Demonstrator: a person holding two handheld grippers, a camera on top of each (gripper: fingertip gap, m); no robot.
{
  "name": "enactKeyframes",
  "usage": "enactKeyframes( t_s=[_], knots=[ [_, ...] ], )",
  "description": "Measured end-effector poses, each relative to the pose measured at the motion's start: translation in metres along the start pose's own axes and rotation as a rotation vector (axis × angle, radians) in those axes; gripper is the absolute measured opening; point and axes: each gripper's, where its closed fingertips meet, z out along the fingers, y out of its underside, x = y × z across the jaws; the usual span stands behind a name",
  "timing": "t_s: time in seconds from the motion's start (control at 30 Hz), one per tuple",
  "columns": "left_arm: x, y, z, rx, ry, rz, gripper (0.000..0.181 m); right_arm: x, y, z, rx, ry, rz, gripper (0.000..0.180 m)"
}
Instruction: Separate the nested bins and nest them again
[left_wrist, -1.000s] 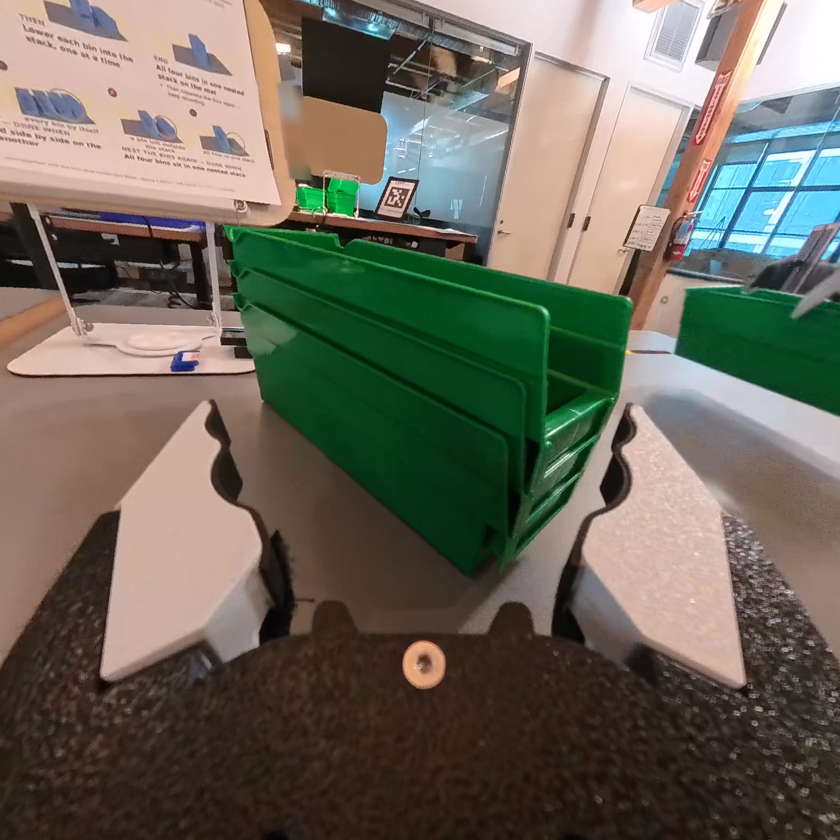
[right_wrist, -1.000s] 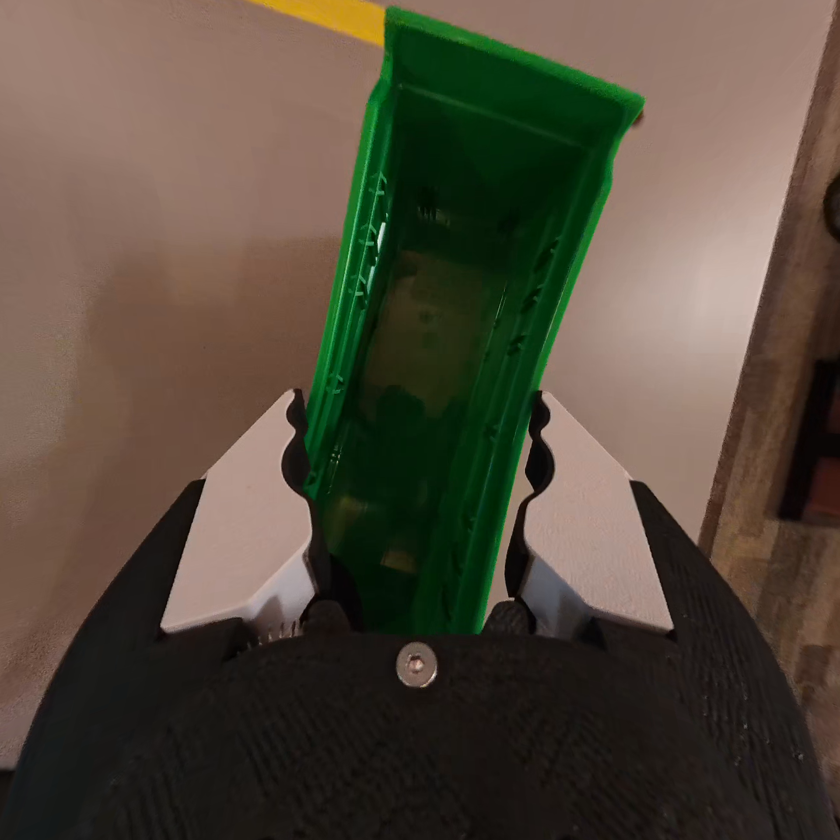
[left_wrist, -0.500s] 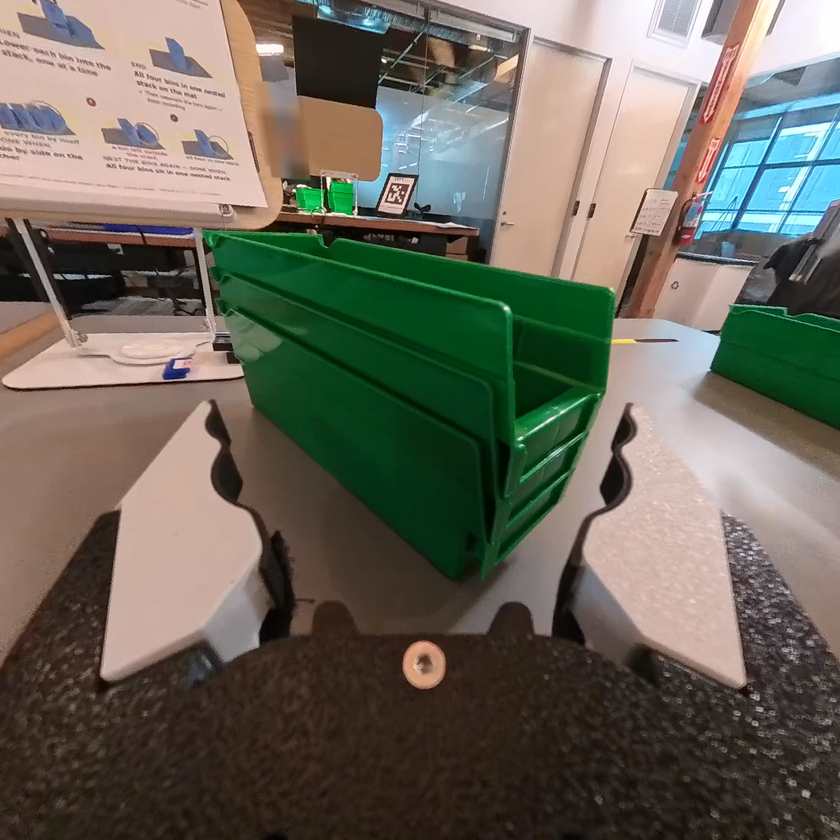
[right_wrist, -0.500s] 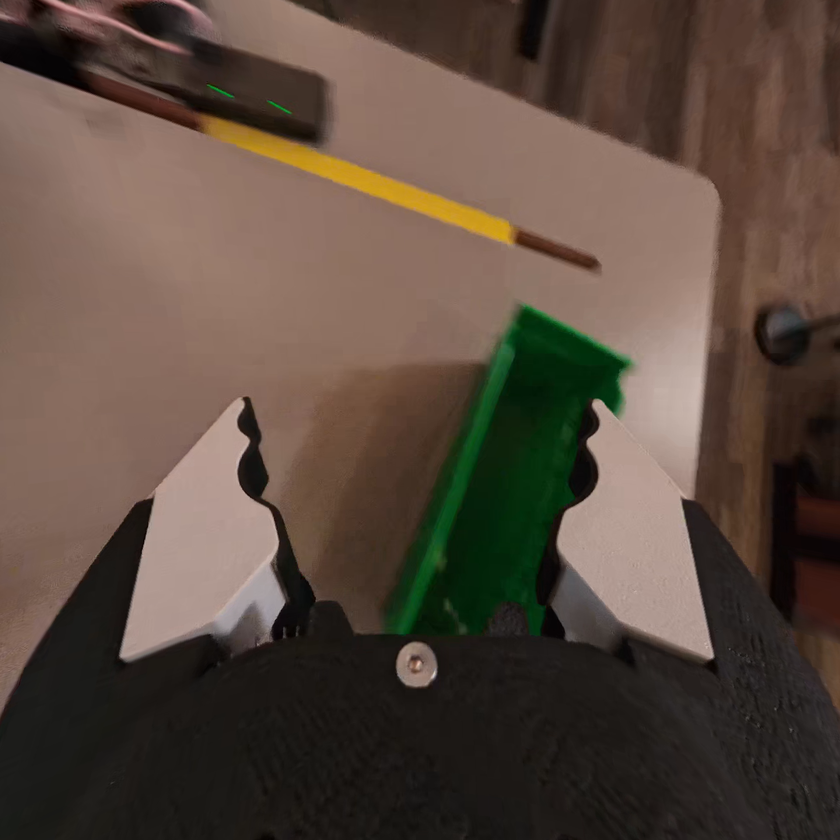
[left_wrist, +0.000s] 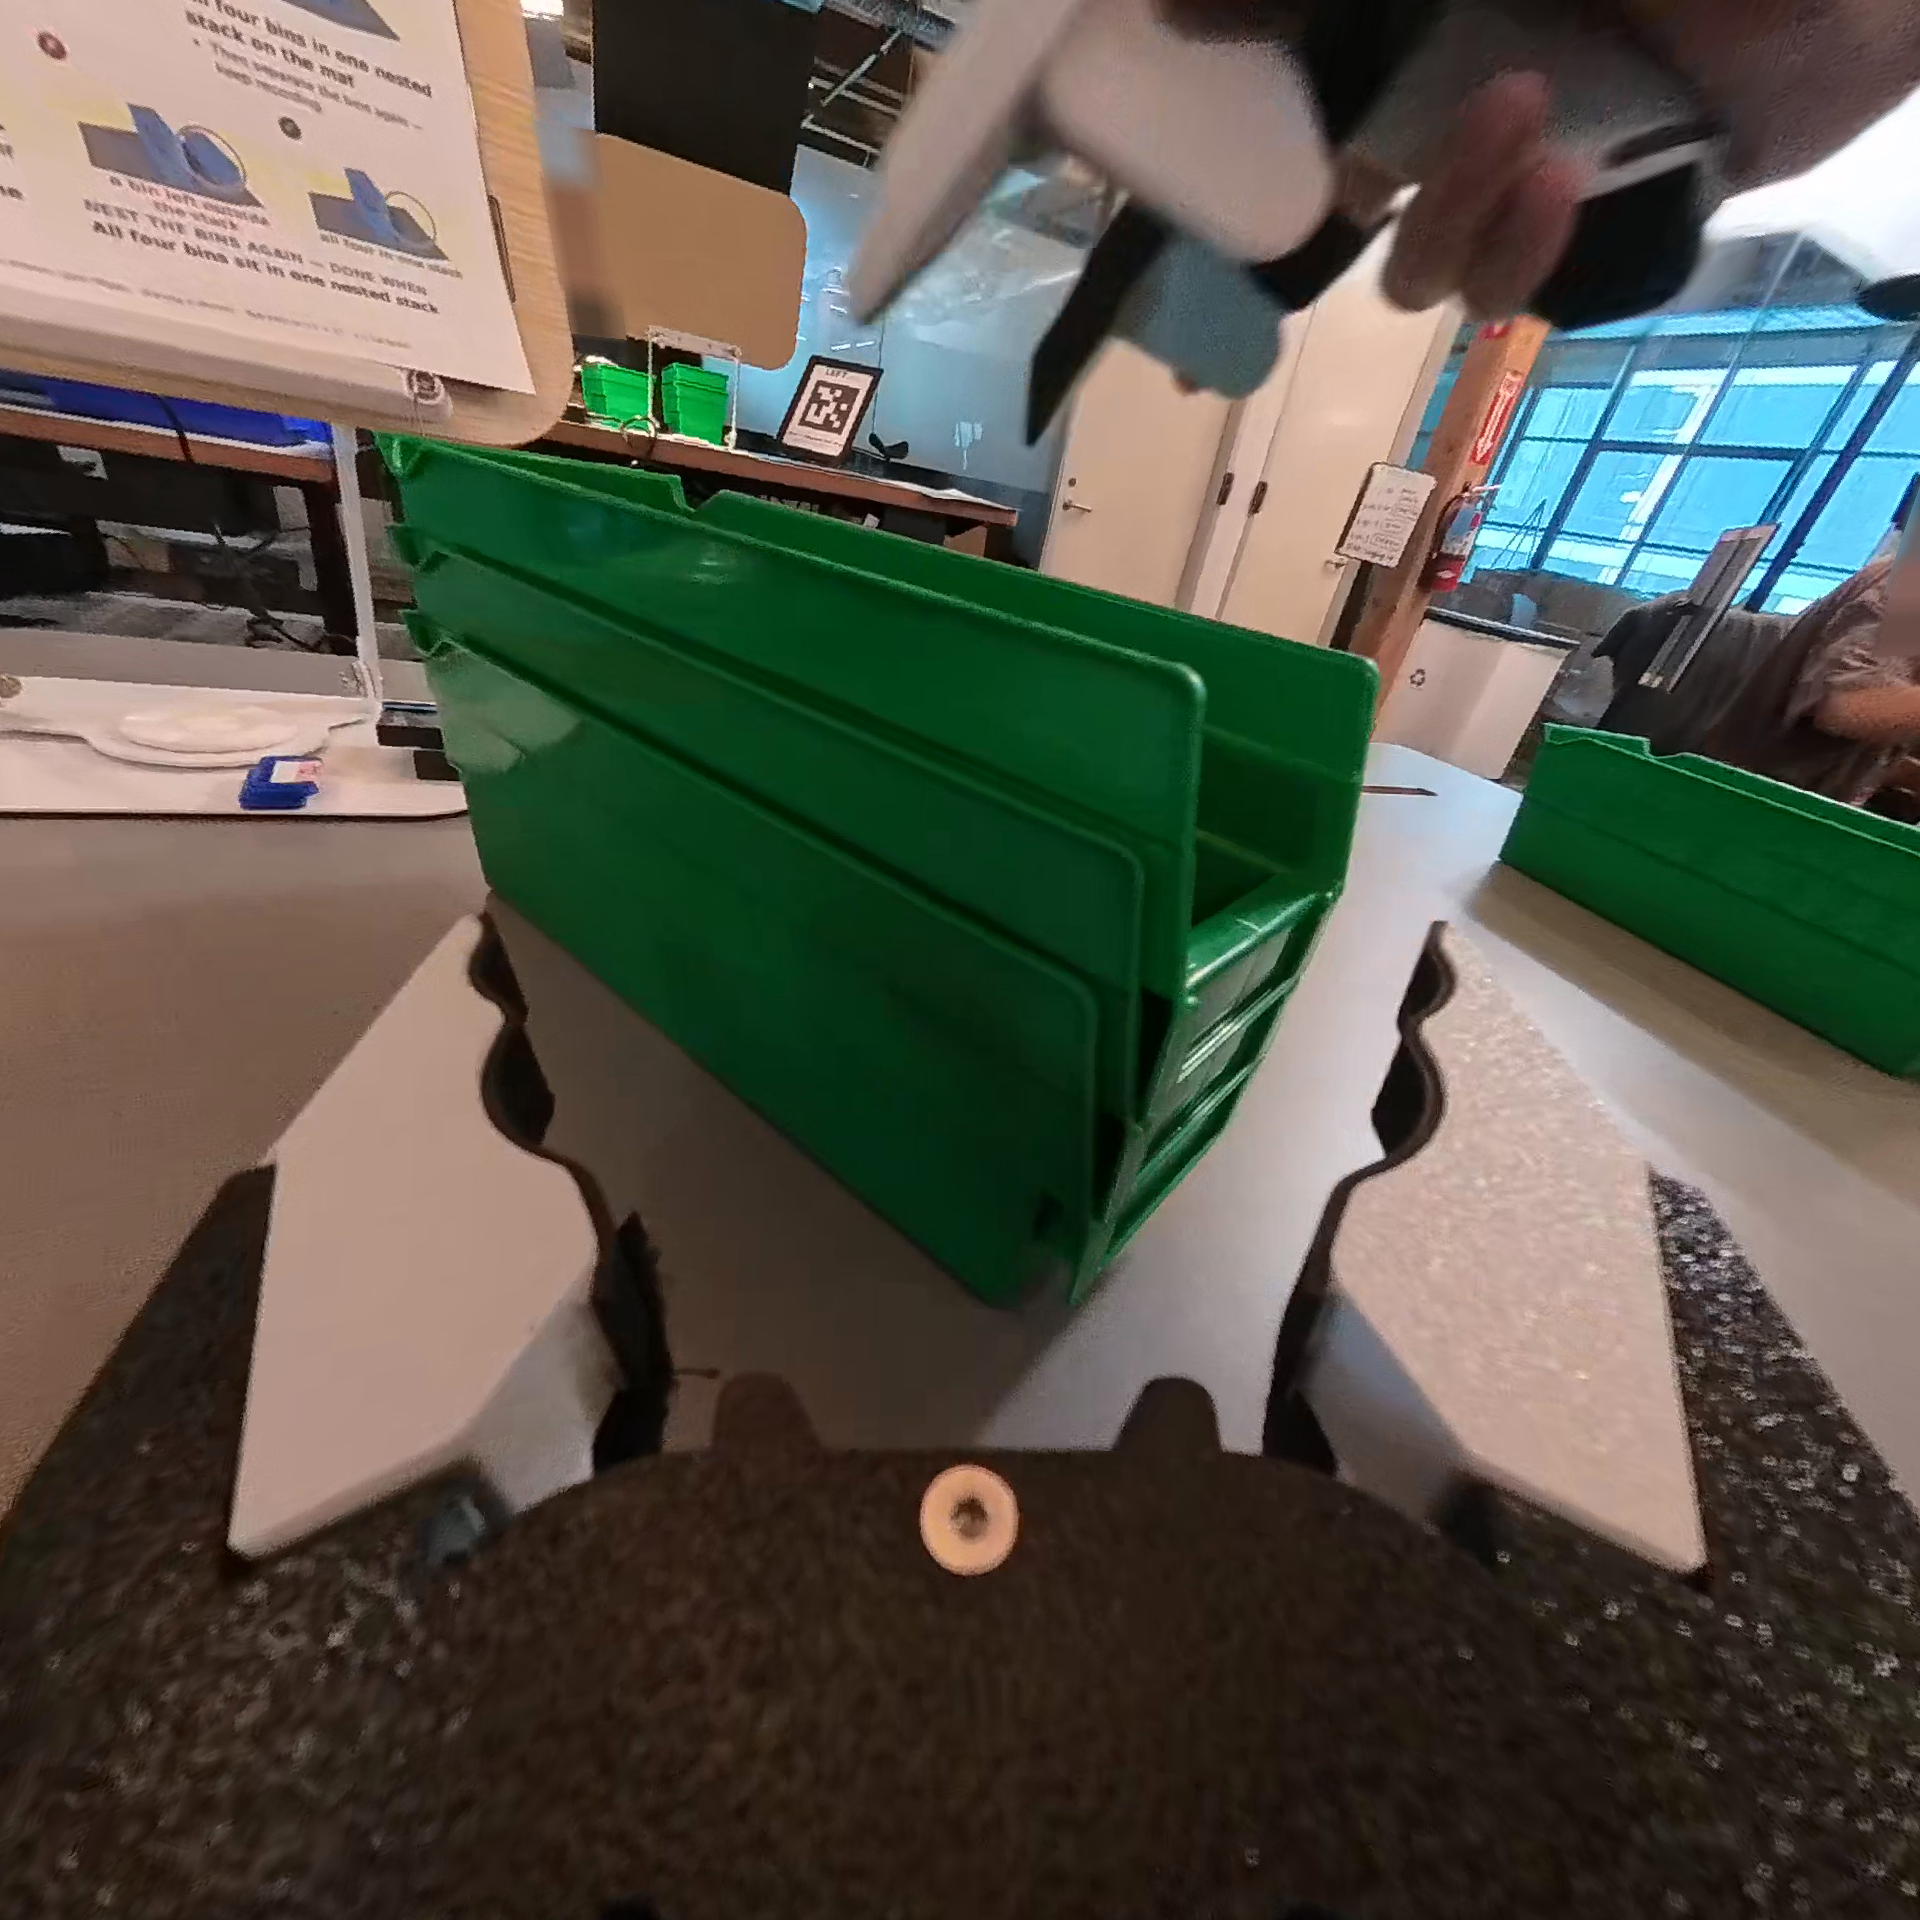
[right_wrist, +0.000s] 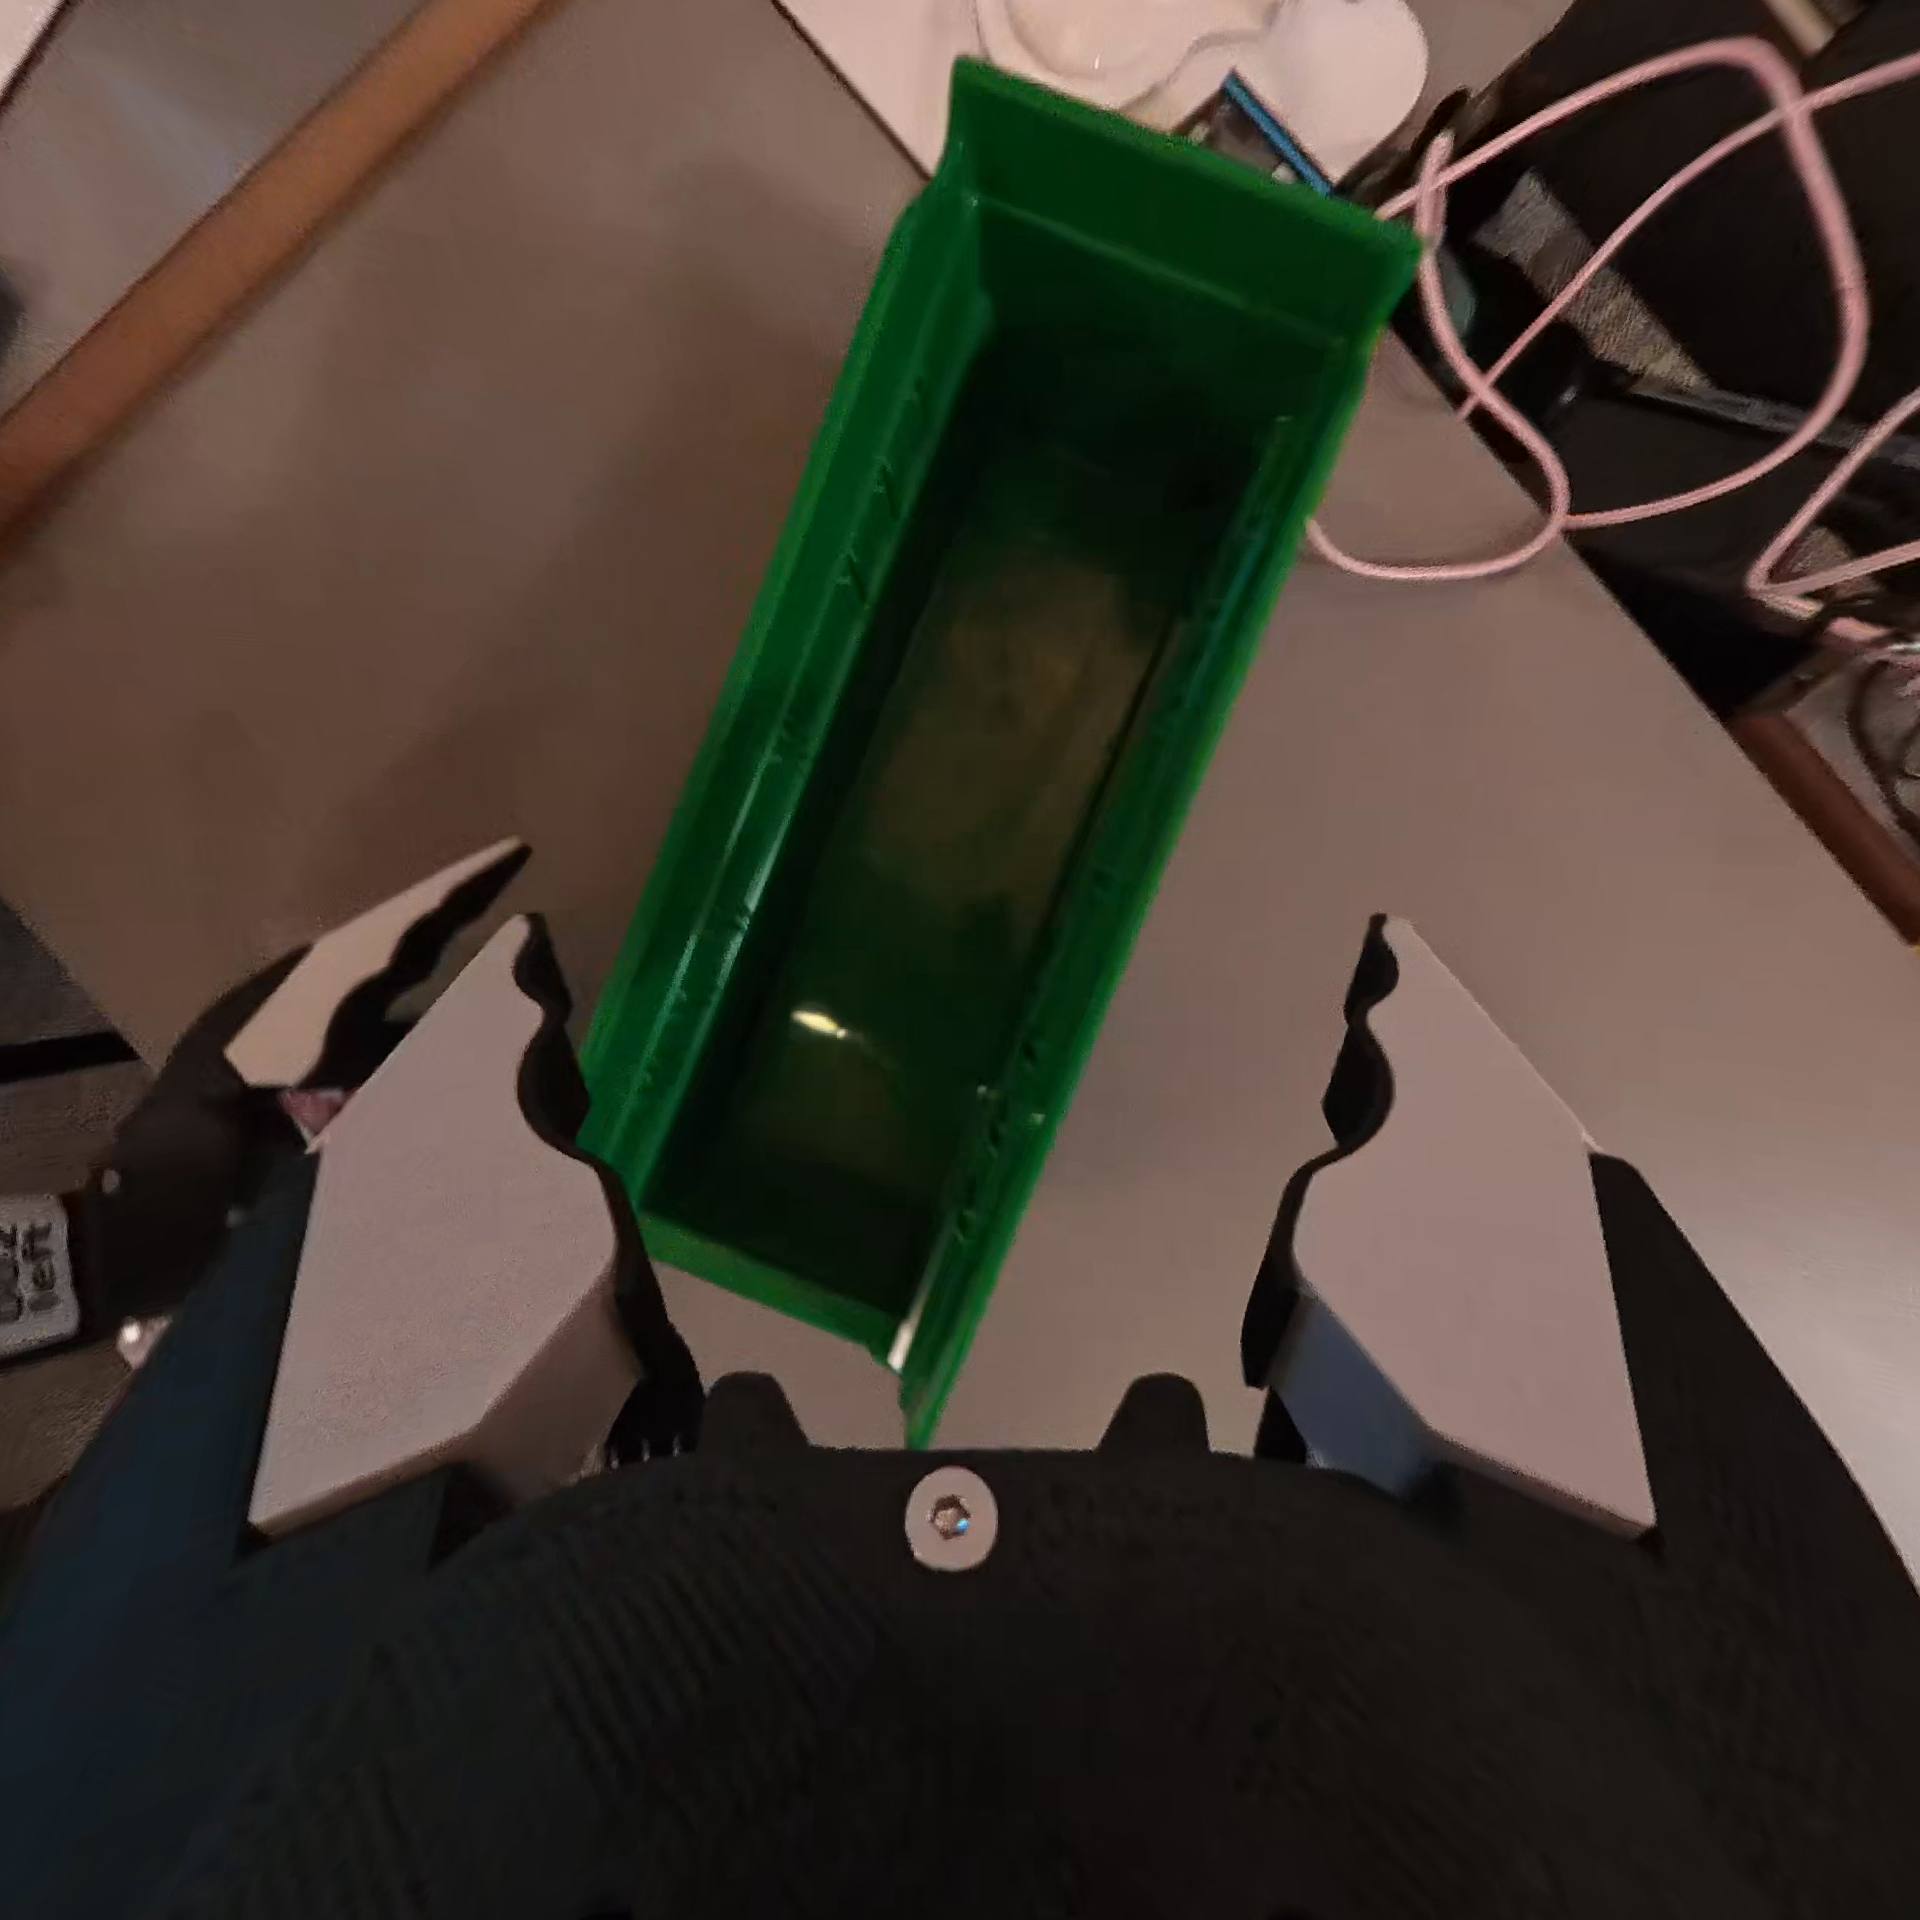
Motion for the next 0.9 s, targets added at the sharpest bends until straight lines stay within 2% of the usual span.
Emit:
enactKeyframes(
  t_s=[0.07, 0.17, 0.23, 0.27, 0.43, 0.6, 0.9],
  knots=[
    [0.000, 0.000, 0.000, 0.003, 0.008, -0.009, 0.159, -0.007, -0.002, 0.020, -0.062, 0.017, 0.024, 0.150],
    [0.000, -0.001, 0.000, 0.009, 0.019, -0.032, 0.159, -0.009, 0.002, 0.038, -0.141, 0.044, 0.049, 0.148],
    [-0.001, 0.000, 0.001, 0.008, 0.025, -0.048, 0.159, -0.010, 0.006, 0.044, -0.185, 0.052, 0.046, 0.135],
    [-0.001, 0.000, 0.002, 0.005, 0.028, -0.054, 0.159, -0.010, 0.009, 0.045, -0.207, 0.059, 0.042, 0.122],
    [0.002, 0.003, 0.003, -0.008, 0.052, -0.077, 0.159, -0.011, 0.004, 0.040, -0.214, 0.077, 0.057, 0.099],
    [0.005, 0.000, 0.001, 0.005, 0.069, -0.067, 0.159, -0.009, -0.002, 0.031, -0.176, 0.094, 0.019, 0.095],
    [0.003, 0.003, 0.002, -0.012, 0.060, -0.067, 0.159, 0.005, -0.005, 0.014, -0.084, 0.049, 0.081, 0.093]
  ],
)
